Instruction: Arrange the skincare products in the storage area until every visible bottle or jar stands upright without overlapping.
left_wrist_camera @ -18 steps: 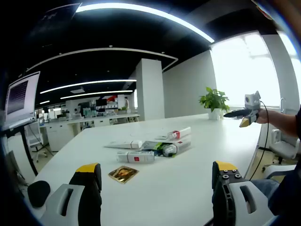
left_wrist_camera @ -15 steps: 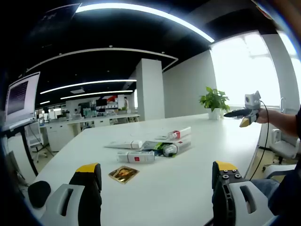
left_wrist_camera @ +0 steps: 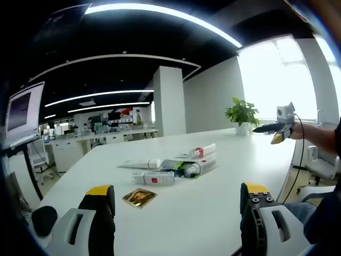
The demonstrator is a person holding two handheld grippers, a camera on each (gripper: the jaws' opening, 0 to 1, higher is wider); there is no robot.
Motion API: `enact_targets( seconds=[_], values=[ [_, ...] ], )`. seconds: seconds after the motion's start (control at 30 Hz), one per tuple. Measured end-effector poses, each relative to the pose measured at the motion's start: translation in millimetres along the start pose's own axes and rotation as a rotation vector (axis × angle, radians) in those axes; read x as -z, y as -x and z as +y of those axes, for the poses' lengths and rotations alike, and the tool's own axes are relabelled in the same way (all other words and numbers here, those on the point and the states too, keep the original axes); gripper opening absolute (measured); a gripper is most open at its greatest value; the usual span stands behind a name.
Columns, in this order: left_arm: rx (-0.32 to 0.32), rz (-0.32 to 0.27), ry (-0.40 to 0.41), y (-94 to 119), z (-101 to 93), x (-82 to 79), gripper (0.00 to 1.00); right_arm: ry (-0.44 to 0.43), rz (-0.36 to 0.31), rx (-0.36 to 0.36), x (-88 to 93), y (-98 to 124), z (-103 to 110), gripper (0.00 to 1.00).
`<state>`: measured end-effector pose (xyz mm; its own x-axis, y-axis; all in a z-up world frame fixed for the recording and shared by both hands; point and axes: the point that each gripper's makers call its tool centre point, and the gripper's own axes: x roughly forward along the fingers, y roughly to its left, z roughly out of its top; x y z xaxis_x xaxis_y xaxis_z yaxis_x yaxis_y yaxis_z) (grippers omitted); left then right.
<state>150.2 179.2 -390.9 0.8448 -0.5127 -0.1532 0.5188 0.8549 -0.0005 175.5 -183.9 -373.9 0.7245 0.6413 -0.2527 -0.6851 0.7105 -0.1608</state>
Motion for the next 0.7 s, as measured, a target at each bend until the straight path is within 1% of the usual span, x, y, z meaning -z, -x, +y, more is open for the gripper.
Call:
enact_targets(
  seconds=[0.13, 0.5, 0.6, 0.7],
  values=[
    [-0.002, -0.003, -0.003, 0.7, 1.1, -1.8, 1.00, -0.005, -0.001, -0.002, 0.9, -0.6, 1.0, 1.00],
    [0.001, 0.008, 0.005, -3.3, 0.6, 1.0, 1.00, -0.002, 0.008, -0.008, 2.9, -3.0, 0.6, 1.00],
    [0.003, 0.000, -0.005, -3.1, -0.4, -1.0, 1.00, -0.003, -0.001, -0.007, 1.1, -3.5, 0.7, 1.00],
    [0.000, 0.002, 0.001, -2.1, 0.8, 0.9, 1.00, -0.003, 0.001, -0.011, 1.9, -4.5, 2.0, 1.00]
  ],
)
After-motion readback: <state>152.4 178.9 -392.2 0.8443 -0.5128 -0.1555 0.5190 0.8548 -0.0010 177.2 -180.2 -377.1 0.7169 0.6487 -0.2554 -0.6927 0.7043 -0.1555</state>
